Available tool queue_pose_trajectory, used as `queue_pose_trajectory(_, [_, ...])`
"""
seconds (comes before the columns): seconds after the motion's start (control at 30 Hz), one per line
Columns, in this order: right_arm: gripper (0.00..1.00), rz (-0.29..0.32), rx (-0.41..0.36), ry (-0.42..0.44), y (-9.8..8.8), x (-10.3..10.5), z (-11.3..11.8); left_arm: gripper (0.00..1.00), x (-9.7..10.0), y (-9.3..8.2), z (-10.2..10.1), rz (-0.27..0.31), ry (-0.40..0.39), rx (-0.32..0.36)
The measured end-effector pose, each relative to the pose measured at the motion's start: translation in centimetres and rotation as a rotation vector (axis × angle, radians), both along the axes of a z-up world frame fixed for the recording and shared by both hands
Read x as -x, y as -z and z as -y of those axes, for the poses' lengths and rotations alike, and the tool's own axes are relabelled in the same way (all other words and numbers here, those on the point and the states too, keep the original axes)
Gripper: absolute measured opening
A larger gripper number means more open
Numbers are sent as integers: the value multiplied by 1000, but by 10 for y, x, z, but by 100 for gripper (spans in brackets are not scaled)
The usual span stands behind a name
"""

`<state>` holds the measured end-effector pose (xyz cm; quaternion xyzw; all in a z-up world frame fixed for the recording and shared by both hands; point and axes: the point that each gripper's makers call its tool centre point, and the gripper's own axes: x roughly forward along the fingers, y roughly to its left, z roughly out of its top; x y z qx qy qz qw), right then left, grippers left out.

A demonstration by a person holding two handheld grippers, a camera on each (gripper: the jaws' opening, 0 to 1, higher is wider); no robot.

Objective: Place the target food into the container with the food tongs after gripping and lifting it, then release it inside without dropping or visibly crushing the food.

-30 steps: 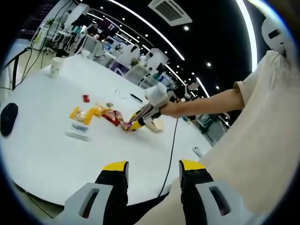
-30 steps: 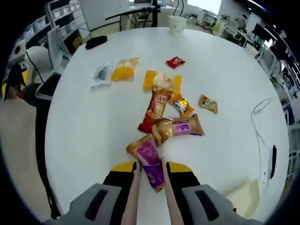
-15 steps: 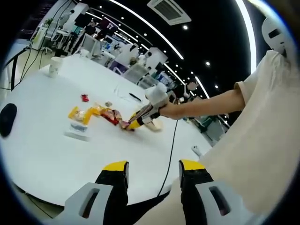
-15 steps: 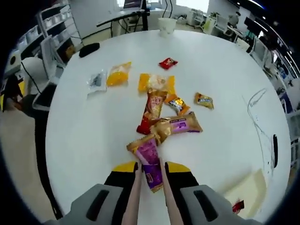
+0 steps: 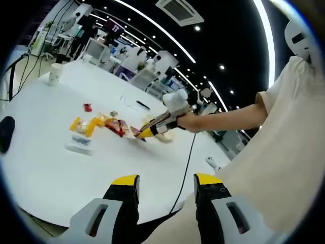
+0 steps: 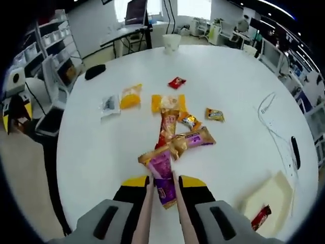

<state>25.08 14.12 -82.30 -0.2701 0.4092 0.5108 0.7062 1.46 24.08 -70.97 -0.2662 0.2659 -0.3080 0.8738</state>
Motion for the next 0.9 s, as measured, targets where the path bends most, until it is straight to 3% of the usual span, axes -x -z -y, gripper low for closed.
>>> queue_pose_trajectory(0.37, [21,-11,-80,113,-19,-2,22,42,2,-4,14,13,26,-7])
queue_pose_trajectory(0.5, [21,17,-82,93,-28,-2,26,42,3,-6,18,17,32,-11])
queue_pose_trajectory(0.9, [21,76,-119,148,-56,-25,51,42,8,-8,27,25,42,-18])
